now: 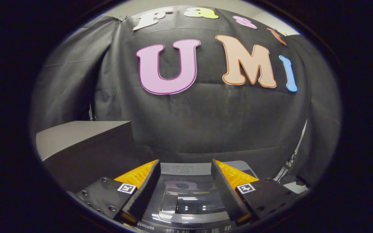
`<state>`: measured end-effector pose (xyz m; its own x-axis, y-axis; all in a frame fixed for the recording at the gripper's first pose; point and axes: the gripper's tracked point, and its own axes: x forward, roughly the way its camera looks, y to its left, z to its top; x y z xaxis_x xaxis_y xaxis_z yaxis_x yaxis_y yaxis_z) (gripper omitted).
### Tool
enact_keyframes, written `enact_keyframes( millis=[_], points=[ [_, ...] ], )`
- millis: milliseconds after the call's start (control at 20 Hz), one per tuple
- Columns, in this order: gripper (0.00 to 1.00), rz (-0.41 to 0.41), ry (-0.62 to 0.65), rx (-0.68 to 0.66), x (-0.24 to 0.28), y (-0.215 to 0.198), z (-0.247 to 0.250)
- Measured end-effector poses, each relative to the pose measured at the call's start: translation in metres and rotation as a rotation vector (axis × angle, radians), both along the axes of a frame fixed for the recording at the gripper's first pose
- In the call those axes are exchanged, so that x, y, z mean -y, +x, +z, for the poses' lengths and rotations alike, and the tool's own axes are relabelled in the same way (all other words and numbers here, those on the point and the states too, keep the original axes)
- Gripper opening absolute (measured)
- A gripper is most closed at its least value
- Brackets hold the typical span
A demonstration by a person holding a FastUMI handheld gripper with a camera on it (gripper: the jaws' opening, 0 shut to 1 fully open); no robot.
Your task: Put the clothes into the washing machine and then close the washing machine lid.
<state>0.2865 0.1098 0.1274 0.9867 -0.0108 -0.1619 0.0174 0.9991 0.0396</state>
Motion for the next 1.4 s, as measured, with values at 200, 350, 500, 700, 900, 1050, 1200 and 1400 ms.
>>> enact_keyframes(
  millis=[200,350,500,700,900,1050,1200,1400],
  points=[
    [0.97,0.013,-0.019,0.002,-0.001,-0.017,-0.004],
    [0.97,0.022,-0.023,-0.002,0.001,-0.029,-0.007],
    [0.97,0.025,-0.016,0.013,0.007,-0.045,-0.004],
    [0.97,0.042,-0.020,0.057,0.014,-0.072,0.005],
    [0.97,0.049,-0.042,0.105,0.029,-0.109,0.008],
    [0.97,0.034,-0.056,0.130,0.042,-0.138,0.008],
    [0.97,0.026,-0.046,0.155,0.055,-0.166,0.003],
    [0.97,0.006,-0.033,0.177,0.074,-0.201,-0.009]
  ],
)
